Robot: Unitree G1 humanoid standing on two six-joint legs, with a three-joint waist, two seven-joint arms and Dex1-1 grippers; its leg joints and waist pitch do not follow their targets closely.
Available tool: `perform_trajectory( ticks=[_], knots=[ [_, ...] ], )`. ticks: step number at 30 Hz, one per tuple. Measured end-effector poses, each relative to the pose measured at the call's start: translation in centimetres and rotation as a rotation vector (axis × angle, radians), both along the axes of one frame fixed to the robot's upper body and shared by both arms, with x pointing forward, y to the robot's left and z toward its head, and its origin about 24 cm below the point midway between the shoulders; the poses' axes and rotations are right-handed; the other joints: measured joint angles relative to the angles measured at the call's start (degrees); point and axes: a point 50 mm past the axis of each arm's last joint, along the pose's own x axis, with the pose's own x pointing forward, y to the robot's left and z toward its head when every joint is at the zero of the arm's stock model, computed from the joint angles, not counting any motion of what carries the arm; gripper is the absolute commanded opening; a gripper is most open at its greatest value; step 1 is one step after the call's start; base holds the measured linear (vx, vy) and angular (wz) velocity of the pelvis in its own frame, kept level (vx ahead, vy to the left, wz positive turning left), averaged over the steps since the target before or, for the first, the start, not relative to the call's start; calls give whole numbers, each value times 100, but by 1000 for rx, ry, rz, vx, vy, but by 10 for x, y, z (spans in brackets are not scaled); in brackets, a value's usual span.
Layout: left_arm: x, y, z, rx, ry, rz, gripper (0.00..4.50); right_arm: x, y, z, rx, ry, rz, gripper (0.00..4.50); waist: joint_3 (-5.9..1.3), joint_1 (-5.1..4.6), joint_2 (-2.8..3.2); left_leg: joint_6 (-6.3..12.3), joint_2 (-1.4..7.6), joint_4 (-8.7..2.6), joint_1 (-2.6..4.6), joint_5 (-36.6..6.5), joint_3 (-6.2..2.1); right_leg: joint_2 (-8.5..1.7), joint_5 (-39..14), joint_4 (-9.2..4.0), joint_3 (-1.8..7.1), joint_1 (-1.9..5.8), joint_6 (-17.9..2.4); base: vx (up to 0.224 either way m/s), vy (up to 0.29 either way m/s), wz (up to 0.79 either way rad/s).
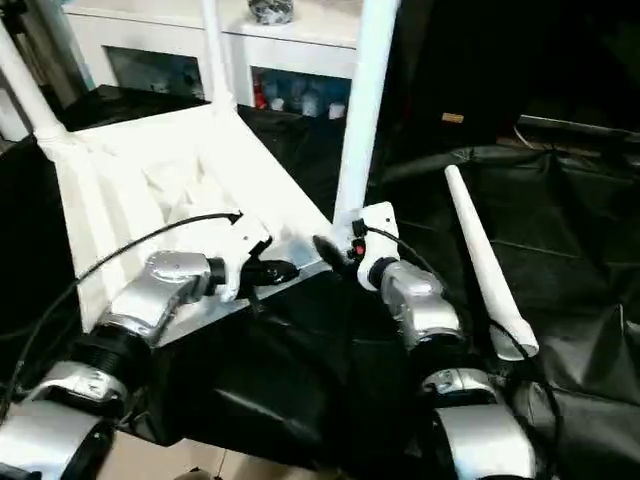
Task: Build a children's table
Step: Rotate leg to tighten
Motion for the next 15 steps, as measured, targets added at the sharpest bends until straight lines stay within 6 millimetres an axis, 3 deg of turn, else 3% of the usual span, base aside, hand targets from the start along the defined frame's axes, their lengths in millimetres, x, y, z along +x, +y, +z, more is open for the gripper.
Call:
perform_trajectory(
  ticks=[15],
  knots=[
    [-13,27,6,23,46,-221,0,-23,-22,9,-76,11,450,446,3,144,-5,3,1,7,-29,-1,7,-4,-1,-9,-5,-10,-1,0,0,0]
  ],
)
